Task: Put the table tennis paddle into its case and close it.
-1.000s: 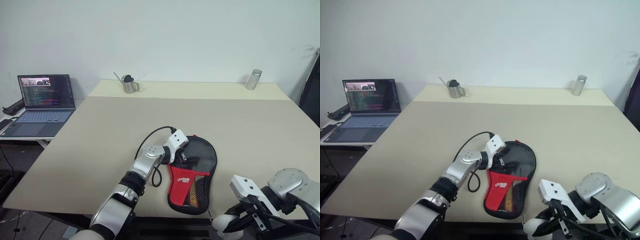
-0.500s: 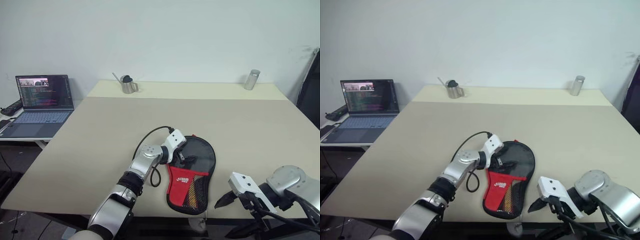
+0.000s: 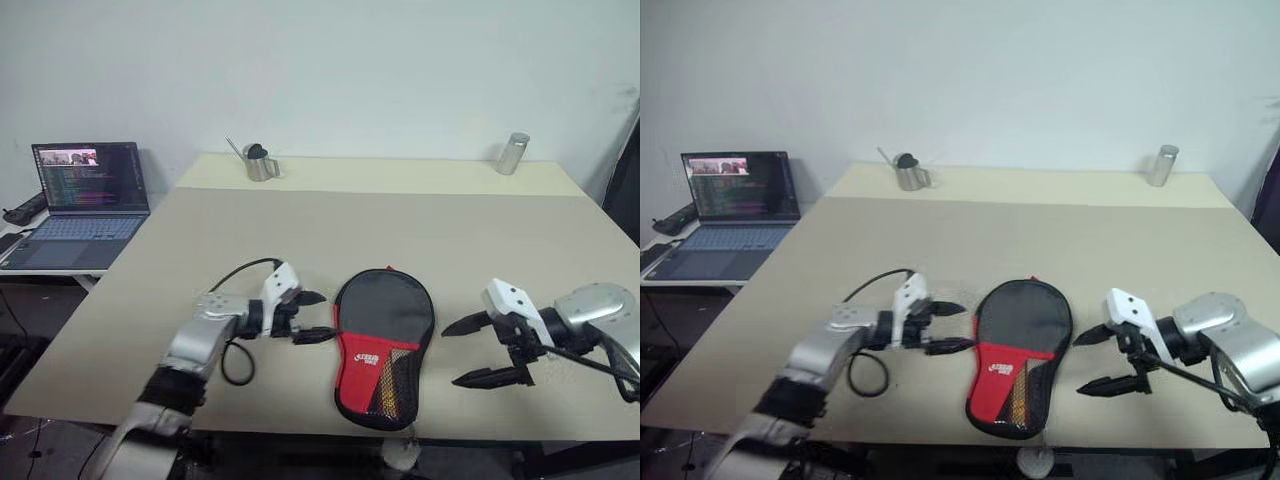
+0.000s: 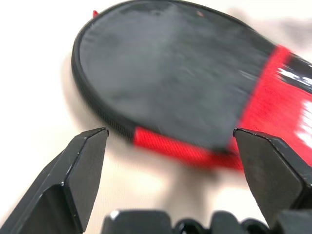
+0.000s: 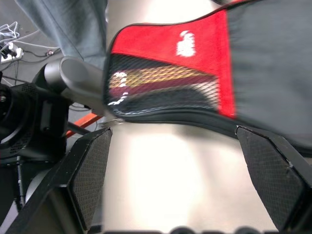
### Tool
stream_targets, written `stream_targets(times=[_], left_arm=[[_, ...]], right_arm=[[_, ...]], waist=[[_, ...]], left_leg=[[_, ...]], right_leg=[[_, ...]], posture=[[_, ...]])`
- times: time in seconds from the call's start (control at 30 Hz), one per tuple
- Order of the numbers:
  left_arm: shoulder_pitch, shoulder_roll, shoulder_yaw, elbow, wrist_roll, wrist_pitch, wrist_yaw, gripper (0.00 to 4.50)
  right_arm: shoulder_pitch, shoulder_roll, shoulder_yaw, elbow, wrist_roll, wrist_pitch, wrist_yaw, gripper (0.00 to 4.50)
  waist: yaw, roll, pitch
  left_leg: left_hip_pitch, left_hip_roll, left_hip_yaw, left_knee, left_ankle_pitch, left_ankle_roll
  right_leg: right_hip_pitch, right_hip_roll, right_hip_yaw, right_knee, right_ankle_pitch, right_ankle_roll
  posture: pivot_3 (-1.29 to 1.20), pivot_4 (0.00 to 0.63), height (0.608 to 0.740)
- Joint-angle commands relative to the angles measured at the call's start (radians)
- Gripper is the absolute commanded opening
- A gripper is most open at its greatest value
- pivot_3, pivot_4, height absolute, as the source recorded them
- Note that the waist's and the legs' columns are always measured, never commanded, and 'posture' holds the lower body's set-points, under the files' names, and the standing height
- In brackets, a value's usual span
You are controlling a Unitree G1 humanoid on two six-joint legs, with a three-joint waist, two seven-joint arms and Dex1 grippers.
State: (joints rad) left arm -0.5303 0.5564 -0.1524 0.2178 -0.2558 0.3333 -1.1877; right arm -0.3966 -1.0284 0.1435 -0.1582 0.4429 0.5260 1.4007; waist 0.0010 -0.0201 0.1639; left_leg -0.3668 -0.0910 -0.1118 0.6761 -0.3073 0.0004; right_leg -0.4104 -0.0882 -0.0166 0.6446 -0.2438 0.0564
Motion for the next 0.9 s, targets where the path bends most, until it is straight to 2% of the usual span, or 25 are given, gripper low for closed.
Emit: stream_targets(times=[0.03,0.13,0.27,0.37,0.43,0.5,0.57,0.73,0.9], left_arm=[[0.009,0.098,0.112,-0.12,-0.083,0.028,-0.049,4.5],[0.032,0.166,0.186,-0.164,-0.139,0.074,-0.057,4.5],[0.106,0.313,0.308,-0.247,-0.222,0.15,-0.117,4.5],[0.155,0.429,0.383,-0.23,-0.25,0.164,-0.171,4.5],[0.184,0.479,0.421,-0.205,-0.262,0.17,-0.194,4.5],[0.258,0.556,0.493,-0.153,-0.254,0.161,-0.246,4.5],[0.319,0.605,0.548,-0.101,-0.248,0.132,-0.285,4.5],[0.445,0.642,0.685,-0.176,-0.308,0.196,-0.308,4.5],[0.476,0.605,0.701,-0.185,-0.296,0.175,-0.244,4.5]], right_arm=[[-0.062,-0.029,-0.039,0.136,-0.021,-0.068,0.076,4.45],[-0.117,-0.051,-0.06,0.276,-0.032,-0.098,0.126,4.45],[-0.194,-0.12,-0.12,0.474,-0.026,-0.111,0.194,4.45],[-0.197,-0.189,-0.139,0.524,0.007,-0.105,0.213,4.45],[-0.162,-0.224,-0.15,0.512,0.055,-0.085,0.214,4.45],[-0.057,-0.293,-0.188,0.462,0.14,-0.06,0.214,4.45],[0.01,-0.316,-0.24,0.411,0.178,-0.037,0.214,4.45],[0.109,-0.324,-0.331,0.321,0.201,-0.025,0.21,4.45],[0.086,-0.27,-0.309,0.206,0.226,0.03,0.168,4.45]], waist=[[0.001,0.001,0.002],[0.004,0.002,0.003],[-0.002,0.006,0.01],[-0.003,0.008,0.012],[-0.003,0.01,0.012],[-0.003,0.011,0.013],[-0.004,0.014,0.015],[-0.004,0.016,0.016],[-0.004,0.016,0.016]], left_leg=[[-0.001,0.0,0.0,0.0,0.0,0.0],[-0.002,0.0,0.0,0.0,0.0,0.0],[-0.002,0.0,0.001,-0.001,-0.001,0.0],[-0.007,0.0,0.002,-0.001,-0.001,0.0],[-0.01,0.001,0.002,-0.001,0.0,0.0],[-0.011,0.001,0.002,-0.001,-0.001,0.0],[-0.012,0.001,0.002,-0.001,-0.001,0.0],[-0.013,0.001,0.003,0.0,-0.002,0.001],[-0.012,0.002,0.003,0.0,-0.002,0.001]], right_leg=[[-0.001,0.0,0.0,0.0,0.0,0.0],[-0.002,0.0,0.0,-0.001,0.0,0.0],[-0.003,-0.001,0.001,-0.001,0.0,0.0],[-0.01,-0.001,0.001,0.001,0.0,-0.001],[-0.013,0.0,0.0,0.001,-0.001,-0.002],[-0.012,0.0,0.0,0.001,-0.001,-0.002],[-0.013,0.0,0.0,0.0,-0.001,-0.002],[-0.014,-0.001,0.001,0.002,-0.001,-0.002],[-0.013,0.0,0.0,0.002,-0.001,-0.002]], posture=[[0.0,0.15,0.74],[0.0,0.15,0.74],[0.0,0.15,0.74],[0.0,0.15,0.74],[0.0,0.15,0.74],[0.0,0.15,0.74],[0.0,0.15,0.74],[0.0,0.15,0.74],[0.0,0.15,0.74]])
